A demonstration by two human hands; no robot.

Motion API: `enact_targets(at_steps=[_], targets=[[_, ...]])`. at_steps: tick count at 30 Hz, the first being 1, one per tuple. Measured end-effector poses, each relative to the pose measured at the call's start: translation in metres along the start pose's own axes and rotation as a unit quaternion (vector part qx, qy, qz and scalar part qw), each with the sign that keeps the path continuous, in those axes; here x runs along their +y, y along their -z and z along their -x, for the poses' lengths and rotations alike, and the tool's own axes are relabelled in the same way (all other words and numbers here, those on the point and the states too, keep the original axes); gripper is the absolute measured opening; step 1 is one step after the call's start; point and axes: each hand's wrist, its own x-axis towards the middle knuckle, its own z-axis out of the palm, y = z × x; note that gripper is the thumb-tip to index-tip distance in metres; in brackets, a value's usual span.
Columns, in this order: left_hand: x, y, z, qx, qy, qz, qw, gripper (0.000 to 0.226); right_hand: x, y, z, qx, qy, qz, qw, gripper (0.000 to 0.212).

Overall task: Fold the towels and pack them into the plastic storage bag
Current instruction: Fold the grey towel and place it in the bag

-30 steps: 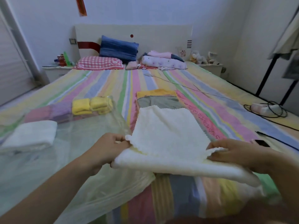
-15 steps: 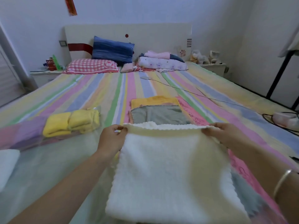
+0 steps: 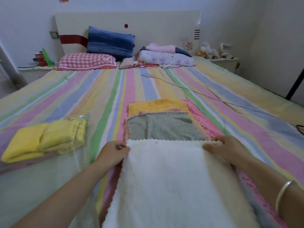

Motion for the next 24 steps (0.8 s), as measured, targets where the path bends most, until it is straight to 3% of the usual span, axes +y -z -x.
enact_targets(at_steps=[3, 6, 11, 15, 19, 24], targets=[[0.005, 0.002, -0.005, -0.055, 0.033, 0.046, 0.997, 0.020, 0.004, 0.005, -0.006, -0.030, -0.009, 0.054, 0.998, 0.027], [0.010, 0.002, -0.008, -0.063, 0.014, 0.051, 0.997, 0.018, 0.007, 0.009, -0.005, -0.046, -0.016, 0.050, 0.998, 0.030], [0.012, 0.002, -0.016, -0.019, -0.092, -0.152, 0.984, 0.023, 0.011, 0.008, -0.004, -0.014, 0.012, 0.090, 0.996, 0.024], [0.021, 0.002, -0.018, -0.059, -0.107, -0.190, 0.974, 0.021, 0.010, 0.008, -0.007, -0.024, 0.033, 0.118, 0.992, 0.018], [0.027, 0.003, -0.020, -0.082, -0.134, -0.221, 0.963, 0.024, 0.009, 0.009, -0.008, -0.057, 0.125, 0.174, 0.975, 0.039], [0.034, 0.006, -0.022, -0.106, -0.122, -0.298, 0.941, 0.015, -0.001, 0.008, -0.013, -0.076, 0.133, 0.244, 0.958, 0.040]])
